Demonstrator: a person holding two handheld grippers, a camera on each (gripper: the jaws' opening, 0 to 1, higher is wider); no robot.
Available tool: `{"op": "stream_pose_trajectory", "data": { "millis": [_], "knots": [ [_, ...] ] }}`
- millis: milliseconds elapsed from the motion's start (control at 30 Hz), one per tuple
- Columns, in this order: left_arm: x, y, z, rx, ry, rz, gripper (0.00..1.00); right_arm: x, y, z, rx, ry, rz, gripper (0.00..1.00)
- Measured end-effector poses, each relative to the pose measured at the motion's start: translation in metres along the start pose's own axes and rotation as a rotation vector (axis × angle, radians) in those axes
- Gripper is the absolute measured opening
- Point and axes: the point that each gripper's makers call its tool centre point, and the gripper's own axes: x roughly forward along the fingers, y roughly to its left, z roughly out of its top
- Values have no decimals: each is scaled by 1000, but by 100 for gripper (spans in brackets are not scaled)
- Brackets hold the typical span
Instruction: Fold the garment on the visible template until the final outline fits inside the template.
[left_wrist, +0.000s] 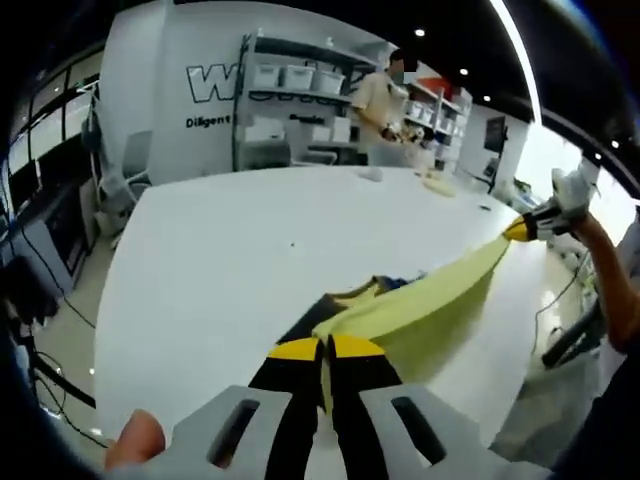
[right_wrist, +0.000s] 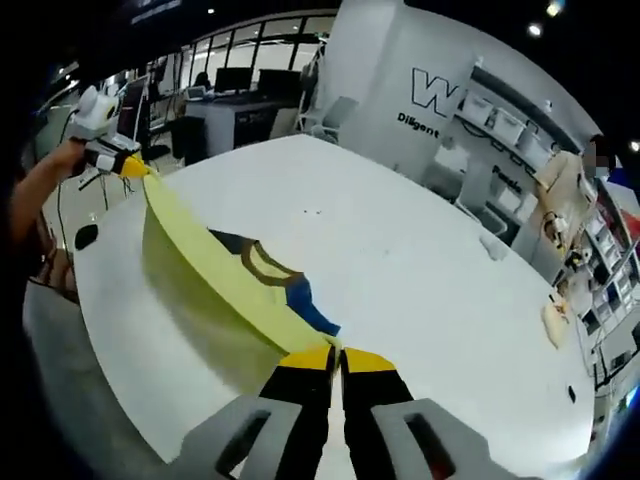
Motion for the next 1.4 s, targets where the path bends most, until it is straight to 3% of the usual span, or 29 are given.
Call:
{"op": "stream_pose_trajectory", "data": {
  "millis": [267, 567, 733, 967, 1200, 1400],
  "knots": [
    [49, 28, 5, 3, 12, 53, 0, 51, -18, 13, -48, -8, -49, 0],
    [102, 55, -11, -35, 19, 102, 0, 116, -32, 11, -76, -17, -77, 0],
    [131, 68, -32, -90, 18, 136, 0, 152, -36, -1, -64, -17, -82, 0],
    [157, 74, -52, -82, 24, 165, 0, 190, -39, -27, -84, 2, -113, 0],
    [171, 80, -73, -79, 53, 203, 0, 208, -34, -44, -120, 10, -139, 0],
    [175, 84, -78, -14, 66, 229, 0, 219, -30, -62, -133, 37, -134, 0]
  ]
}}
